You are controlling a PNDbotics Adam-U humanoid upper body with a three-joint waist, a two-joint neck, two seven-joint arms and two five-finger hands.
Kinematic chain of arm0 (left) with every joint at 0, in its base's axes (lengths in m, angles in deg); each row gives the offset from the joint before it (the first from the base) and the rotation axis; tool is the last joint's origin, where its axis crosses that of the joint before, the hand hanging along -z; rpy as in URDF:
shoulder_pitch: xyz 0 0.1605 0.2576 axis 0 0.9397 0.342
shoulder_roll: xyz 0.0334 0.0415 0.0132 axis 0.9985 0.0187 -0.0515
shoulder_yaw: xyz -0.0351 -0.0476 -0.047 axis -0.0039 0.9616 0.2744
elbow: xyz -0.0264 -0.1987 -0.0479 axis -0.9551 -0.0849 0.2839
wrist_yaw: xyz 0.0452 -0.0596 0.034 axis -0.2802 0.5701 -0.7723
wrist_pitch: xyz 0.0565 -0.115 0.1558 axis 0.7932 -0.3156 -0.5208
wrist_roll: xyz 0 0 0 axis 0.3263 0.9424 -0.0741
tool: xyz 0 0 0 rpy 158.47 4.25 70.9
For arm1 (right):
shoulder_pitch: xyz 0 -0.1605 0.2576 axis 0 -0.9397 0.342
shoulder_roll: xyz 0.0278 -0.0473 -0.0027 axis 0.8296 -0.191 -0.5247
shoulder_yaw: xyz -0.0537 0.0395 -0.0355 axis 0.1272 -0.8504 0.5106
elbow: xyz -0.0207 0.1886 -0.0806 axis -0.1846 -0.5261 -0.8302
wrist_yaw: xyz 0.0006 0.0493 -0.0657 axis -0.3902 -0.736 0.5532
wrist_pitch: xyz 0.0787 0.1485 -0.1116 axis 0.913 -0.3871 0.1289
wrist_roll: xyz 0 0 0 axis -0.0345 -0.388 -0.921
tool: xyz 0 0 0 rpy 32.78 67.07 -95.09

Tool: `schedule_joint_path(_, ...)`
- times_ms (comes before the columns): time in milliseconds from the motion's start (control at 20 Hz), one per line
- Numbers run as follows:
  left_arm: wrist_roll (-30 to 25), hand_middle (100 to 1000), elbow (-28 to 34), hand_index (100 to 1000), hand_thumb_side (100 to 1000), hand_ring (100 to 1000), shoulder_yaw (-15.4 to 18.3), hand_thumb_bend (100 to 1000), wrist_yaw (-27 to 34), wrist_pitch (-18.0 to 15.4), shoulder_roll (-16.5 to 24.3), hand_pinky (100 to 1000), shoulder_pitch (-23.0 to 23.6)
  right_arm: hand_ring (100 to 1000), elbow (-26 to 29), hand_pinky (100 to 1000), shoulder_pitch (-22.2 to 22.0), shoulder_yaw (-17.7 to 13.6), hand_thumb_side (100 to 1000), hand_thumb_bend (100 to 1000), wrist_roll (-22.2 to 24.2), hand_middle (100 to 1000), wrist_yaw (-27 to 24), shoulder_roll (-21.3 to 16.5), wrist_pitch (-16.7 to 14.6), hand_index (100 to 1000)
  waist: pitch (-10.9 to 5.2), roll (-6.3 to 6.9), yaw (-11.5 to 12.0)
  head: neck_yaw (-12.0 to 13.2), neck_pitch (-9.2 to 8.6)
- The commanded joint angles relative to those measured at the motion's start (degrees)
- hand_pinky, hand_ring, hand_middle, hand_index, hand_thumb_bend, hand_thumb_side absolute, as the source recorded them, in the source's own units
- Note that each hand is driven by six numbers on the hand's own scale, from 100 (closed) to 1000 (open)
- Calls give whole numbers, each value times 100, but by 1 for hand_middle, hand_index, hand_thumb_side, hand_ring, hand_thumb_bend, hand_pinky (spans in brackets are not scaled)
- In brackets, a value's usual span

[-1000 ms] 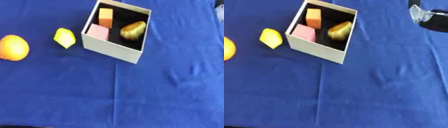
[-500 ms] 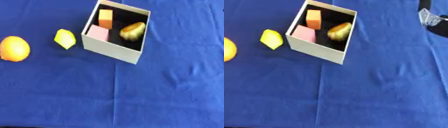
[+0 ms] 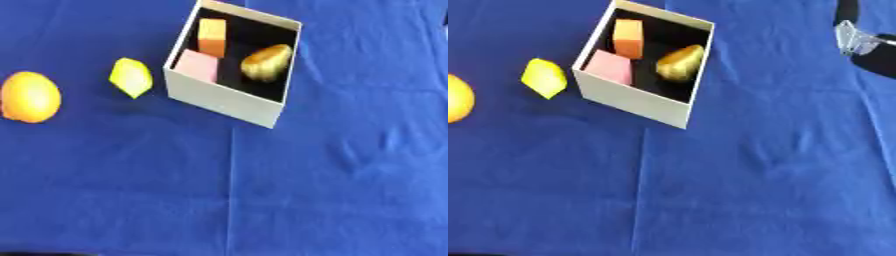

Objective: Pick up objects on the table and place them in the box.

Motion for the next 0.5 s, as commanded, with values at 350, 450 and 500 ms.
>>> schedule_joint_path(350,-585,822,-591,918,113,856,-413,571,357,133,-208,876,-793,844,84,911,132,67,152,100,115,798,-83,-39,109,860,-71,62,-36,42,3)
schedule_joint_path(450,-719,823,-726,919,109,857,-499,572,327,171,-326,875,-976,843,84,912,153,87,166,100,143,798,-100,-28,131,860,-57,69,-36,46,8)
schedule_joint_path(500,-775,823,-801,918,106,856,-542,575,302,179,-390,874,-1072,842,84,912,166,92,180,100,153,797,-113,-21,139,860,-50,72,-36,45,8)
